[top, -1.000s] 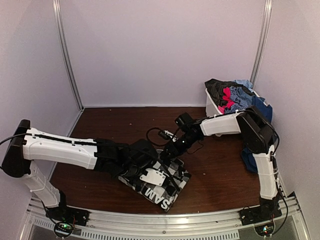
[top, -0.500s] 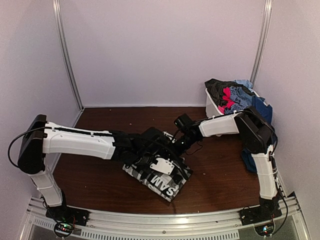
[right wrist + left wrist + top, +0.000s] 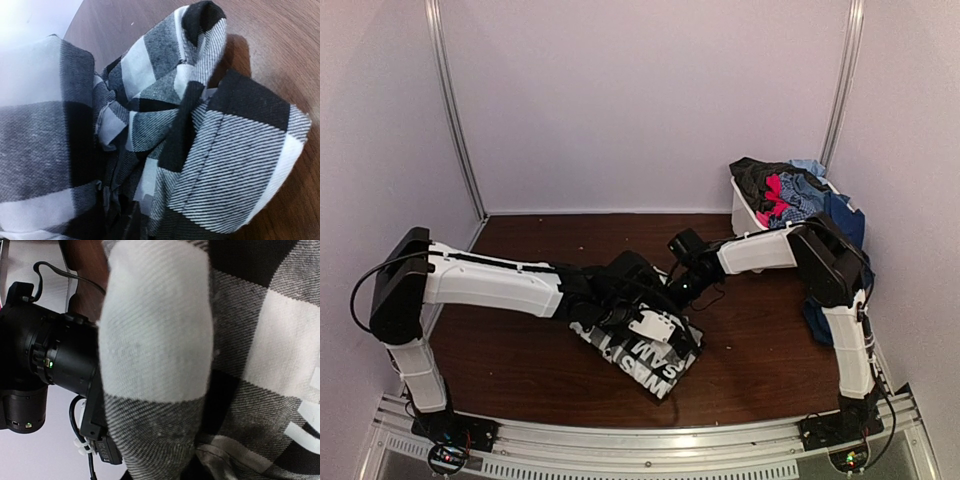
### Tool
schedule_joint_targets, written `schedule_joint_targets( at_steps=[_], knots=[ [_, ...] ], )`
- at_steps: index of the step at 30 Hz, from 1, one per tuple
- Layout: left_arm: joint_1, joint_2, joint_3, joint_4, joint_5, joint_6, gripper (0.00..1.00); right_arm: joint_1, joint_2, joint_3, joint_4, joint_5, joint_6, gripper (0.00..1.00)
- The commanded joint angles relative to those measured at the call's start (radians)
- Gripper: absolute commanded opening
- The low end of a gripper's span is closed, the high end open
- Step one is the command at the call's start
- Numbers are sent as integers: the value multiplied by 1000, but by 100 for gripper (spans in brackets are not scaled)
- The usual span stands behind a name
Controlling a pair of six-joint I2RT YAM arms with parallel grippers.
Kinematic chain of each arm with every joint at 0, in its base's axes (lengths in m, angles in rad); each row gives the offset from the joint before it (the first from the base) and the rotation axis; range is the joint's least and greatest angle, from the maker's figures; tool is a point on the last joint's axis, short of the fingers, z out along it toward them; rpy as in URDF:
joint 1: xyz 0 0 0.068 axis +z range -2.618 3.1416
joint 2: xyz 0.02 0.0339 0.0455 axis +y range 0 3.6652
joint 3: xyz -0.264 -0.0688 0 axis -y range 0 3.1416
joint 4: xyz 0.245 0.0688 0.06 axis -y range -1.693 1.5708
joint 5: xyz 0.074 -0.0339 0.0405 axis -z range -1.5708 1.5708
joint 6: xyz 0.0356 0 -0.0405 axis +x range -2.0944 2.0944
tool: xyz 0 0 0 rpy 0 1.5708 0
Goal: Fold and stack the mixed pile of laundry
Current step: Fold the 2/3-rectangle-folded shirt at the center of the board, then smooth out the square-folded shirt at the center of the board.
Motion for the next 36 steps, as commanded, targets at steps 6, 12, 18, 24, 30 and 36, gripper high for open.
schedule_joint_targets(
  at_steps=[6,12,18,24,30,36],
  knots=[
    [12,-45,8,91,-47,-85,67,-54,-55,18,-66,52,4,54],
    [29,-230,-94,141,-8,-254,97,-161,-166,41,-70,87,40,61],
    [157,-402,-166,130,178,-645,97,-202,-281,-23,-69,58,42,69],
    [329,-419,-232,171,349,-1077,98,-178,-400,-187,-16,48,84,74],
    [461,-270,-198,209,608,-1303,98,-131,-426,-336,21,96,106,77],
    [497,-105,-156,257,720,-1358,87,-103,-380,-413,19,145,83,65]
  ],
)
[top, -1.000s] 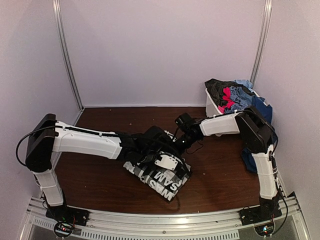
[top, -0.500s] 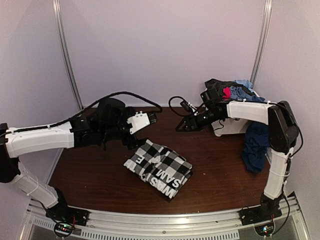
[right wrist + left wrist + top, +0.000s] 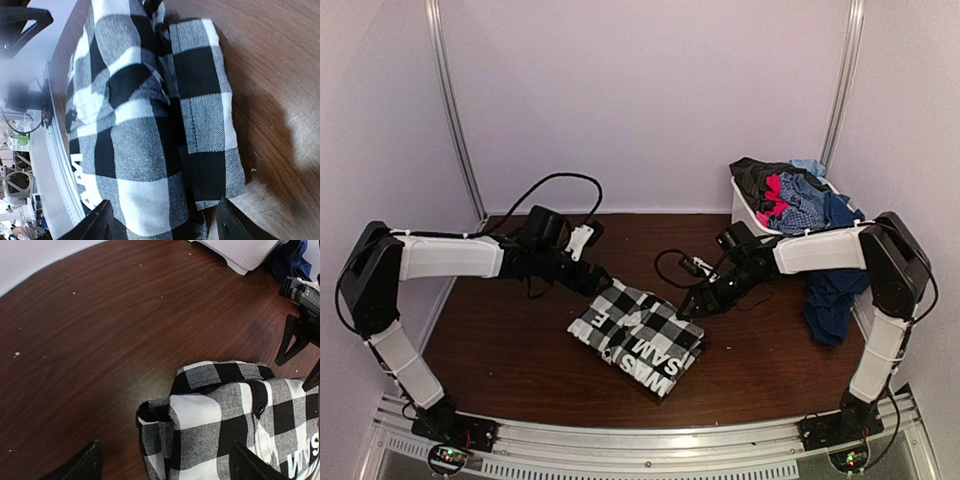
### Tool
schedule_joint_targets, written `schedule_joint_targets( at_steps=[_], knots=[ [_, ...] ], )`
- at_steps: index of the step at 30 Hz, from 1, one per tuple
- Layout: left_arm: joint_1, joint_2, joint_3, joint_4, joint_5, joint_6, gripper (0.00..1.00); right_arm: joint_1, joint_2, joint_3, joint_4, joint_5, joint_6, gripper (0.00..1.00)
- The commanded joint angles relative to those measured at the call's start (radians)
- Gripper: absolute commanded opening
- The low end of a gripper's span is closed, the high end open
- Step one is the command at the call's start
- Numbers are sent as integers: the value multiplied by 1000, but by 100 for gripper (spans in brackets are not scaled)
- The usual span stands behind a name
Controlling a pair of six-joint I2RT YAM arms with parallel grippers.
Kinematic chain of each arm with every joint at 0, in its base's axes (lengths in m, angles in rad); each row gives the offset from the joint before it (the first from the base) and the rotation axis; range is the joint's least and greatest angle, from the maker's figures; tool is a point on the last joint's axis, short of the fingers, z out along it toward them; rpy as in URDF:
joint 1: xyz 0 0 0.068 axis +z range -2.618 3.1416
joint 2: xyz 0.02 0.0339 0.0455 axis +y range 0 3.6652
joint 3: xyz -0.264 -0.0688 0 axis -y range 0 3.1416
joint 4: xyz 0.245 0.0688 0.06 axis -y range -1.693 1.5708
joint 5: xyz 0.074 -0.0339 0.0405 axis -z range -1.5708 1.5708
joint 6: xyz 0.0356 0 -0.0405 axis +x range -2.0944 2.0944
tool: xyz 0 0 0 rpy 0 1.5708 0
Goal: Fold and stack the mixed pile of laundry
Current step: Smooth out the square-folded shirt at the center of the board.
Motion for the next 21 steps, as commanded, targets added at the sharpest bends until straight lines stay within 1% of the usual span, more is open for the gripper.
schedule_joint_targets(
  at_steps=[1,3,5,8,10,11,13,16,19,20,21],
  knots=[
    [11,97,52,100,156,-103,85,13,37,-48,17,55,-11,59],
    [13,149,68,114,164,-119,78,14,53,-61,14,84,-22,47],
    [19,212,87,149,166,-133,64,13,76,-62,4,115,-37,39],
    [29,292,117,172,170,-164,49,14,110,-54,-4,150,-52,26],
    [29,330,118,198,168,-179,42,14,128,-51,1,177,-58,16],
    [29,346,117,213,169,-187,39,12,142,-42,-2,194,-62,14],
    [29,375,118,227,155,-206,32,12,170,-14,-18,237,-74,12],
    [35,410,126,204,117,-226,24,12,221,52,-47,339,-95,10],
    [43,407,99,198,90,-259,23,12,267,133,-68,444,-113,11],
    [44,398,89,191,81,-266,24,11,276,165,-80,476,-117,11],
    [44,382,75,190,75,-271,25,10,280,201,-89,505,-120,13]
  ],
)
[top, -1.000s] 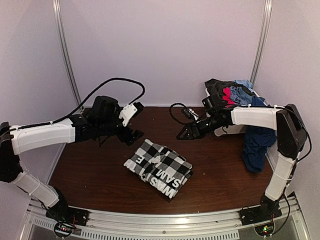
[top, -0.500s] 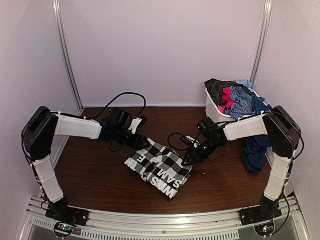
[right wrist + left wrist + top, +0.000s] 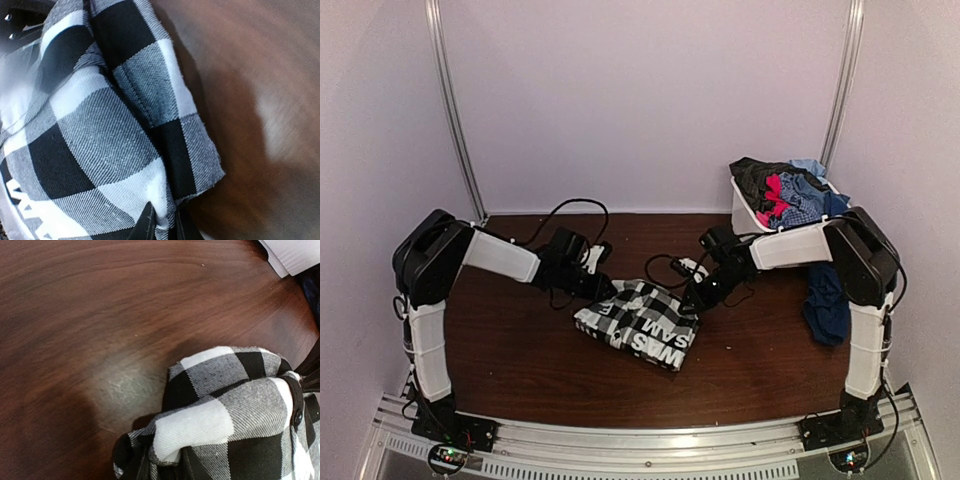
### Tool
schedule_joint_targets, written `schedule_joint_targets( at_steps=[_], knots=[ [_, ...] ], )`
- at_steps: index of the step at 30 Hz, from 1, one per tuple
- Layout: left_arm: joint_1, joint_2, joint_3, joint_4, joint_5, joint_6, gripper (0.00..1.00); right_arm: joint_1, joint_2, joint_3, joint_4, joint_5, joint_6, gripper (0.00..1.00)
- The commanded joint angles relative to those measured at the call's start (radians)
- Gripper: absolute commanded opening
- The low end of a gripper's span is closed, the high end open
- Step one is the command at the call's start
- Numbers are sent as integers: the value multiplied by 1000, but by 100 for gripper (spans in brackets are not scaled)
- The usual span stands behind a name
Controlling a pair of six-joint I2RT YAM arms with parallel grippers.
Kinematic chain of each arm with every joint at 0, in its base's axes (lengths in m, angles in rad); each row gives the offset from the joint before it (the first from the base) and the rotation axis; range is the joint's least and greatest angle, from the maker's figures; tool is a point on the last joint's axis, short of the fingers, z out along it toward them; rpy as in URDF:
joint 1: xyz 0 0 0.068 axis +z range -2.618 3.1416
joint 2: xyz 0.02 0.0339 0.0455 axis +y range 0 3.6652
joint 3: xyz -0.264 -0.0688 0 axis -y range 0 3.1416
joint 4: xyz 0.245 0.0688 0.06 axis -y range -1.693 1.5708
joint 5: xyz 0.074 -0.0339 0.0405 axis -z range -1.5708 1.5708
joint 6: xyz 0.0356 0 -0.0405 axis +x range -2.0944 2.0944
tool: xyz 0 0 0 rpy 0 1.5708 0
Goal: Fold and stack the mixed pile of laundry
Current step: Smooth out the square-folded shirt at the center of the board.
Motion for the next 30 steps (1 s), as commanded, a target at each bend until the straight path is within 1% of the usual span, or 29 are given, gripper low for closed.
schedule_joint_targets(
  at_steps=[1,2,4,5,6,9,11,12,14,16,17,18,19,20,23,27,30],
  knots=[
    [9,-35,-44,14,-48,-54,28,-2,77,87,-75,310,-34,15],
    [9,-62,-64,20,-60,-59,31,-2,64,105,-82,321,-32,19],
    [16,-123,-96,13,-93,-66,41,-3,17,120,-94,332,-22,36],
    [24,-154,-107,0,-109,-70,50,-3,-11,121,-103,329,-17,43],
    [35,-187,-115,-13,-122,-72,56,-3,-46,119,-108,326,-10,48],
    [49,-291,-138,-34,-143,-44,67,-5,-153,97,-118,311,11,60],
    [49,-353,-145,-35,-95,-17,72,-5,-236,54,-81,260,34,66],
    [48,-378,-153,-20,-47,-17,74,-5,-274,19,-46,188,56,67],
    [39,-411,-181,42,66,-38,78,-3,-345,-70,84,43,139,69],
    [14,-407,-186,101,151,-64,81,8,-384,-164,252,-107,255,71],
    [-1,-392,-182,125,202,-75,84,24,-389,-212,342,-162,323,73],
    [-20,-372,-168,139,222,-83,89,39,-385,-246,436,-207,380,74],
    [-34,-349,-147,145,230,-90,92,60,-373,-268,509,-228,430,74],
    [-42,-320,-125,157,232,-106,93,78,-355,-280,563,-242,468,74],
    [-45,-207,-57,257,270,-184,94,86,-279,-279,673,-246,536,73],
    [-34,-41,45,263,252,-232,93,27,-157,-264,833,-300,618,72],
    [12,67,46,289,224,-293,92,-42,-54,-253,908,-321,661,71]
  ],
)
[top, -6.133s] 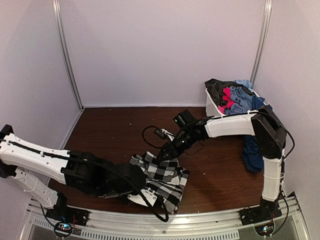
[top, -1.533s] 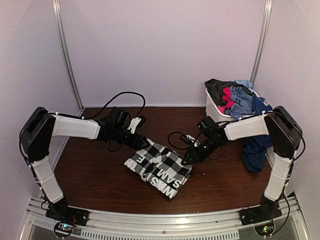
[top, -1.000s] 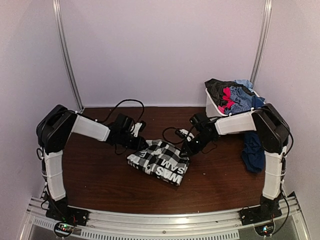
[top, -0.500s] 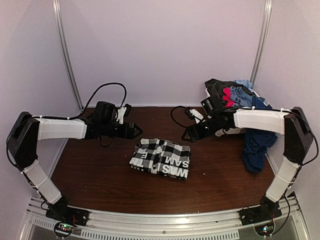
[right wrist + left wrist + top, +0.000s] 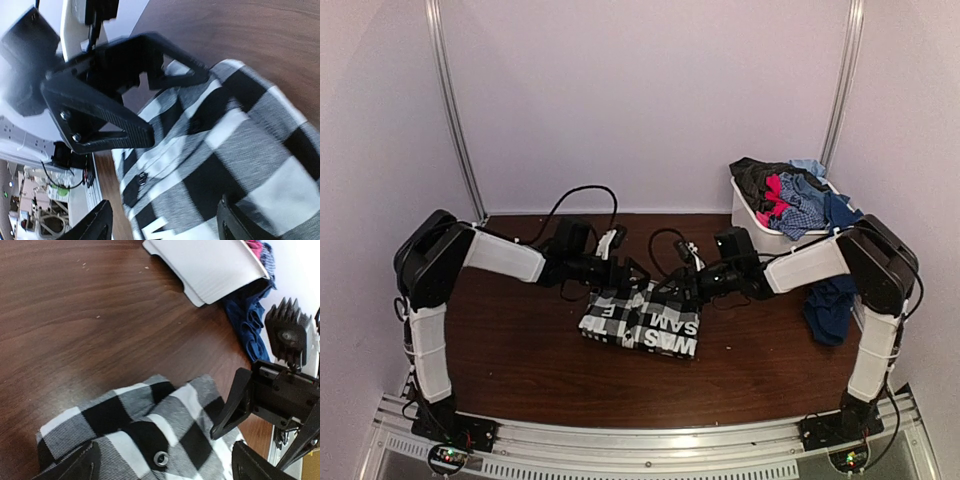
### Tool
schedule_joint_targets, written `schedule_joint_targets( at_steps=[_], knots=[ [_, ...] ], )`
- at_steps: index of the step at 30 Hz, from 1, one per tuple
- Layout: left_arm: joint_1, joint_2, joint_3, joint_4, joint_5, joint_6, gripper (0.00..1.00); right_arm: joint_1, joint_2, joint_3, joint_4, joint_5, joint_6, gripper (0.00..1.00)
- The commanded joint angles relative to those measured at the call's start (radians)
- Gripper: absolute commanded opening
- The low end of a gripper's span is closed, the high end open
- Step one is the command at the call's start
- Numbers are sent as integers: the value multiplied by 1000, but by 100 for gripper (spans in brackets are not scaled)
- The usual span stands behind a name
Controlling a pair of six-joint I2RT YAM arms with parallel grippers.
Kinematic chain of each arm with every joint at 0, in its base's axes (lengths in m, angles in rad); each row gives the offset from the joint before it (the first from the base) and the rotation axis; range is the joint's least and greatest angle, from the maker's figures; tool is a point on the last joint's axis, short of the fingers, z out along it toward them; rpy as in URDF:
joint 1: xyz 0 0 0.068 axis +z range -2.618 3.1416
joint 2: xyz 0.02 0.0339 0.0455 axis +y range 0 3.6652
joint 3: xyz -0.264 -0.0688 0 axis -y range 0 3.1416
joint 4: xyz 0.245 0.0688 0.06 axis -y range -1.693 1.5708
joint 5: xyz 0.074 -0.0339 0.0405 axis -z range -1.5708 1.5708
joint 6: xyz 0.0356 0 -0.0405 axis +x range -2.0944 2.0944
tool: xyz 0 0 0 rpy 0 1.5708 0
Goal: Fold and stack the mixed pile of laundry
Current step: Smooth out the square-folded shirt at the center of the board.
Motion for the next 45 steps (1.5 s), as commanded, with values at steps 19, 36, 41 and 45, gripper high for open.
schedule_joint_targets(
  at_steps=[19,36,41,45],
  knots=[
    [13,-326,-260,-56,-38,8,96,23,-148,-67,74,-38,91,70],
    [64,-262,-623,205,-104,-93,98,92,152,-312,691,-99,428,62],
    [-49,-492,-496,-109,-356,179,98,79,-76,-336,574,-77,380,62],
    [-197,-544,-399,-184,-615,421,98,8,-207,-331,356,-6,272,61]
  ],
)
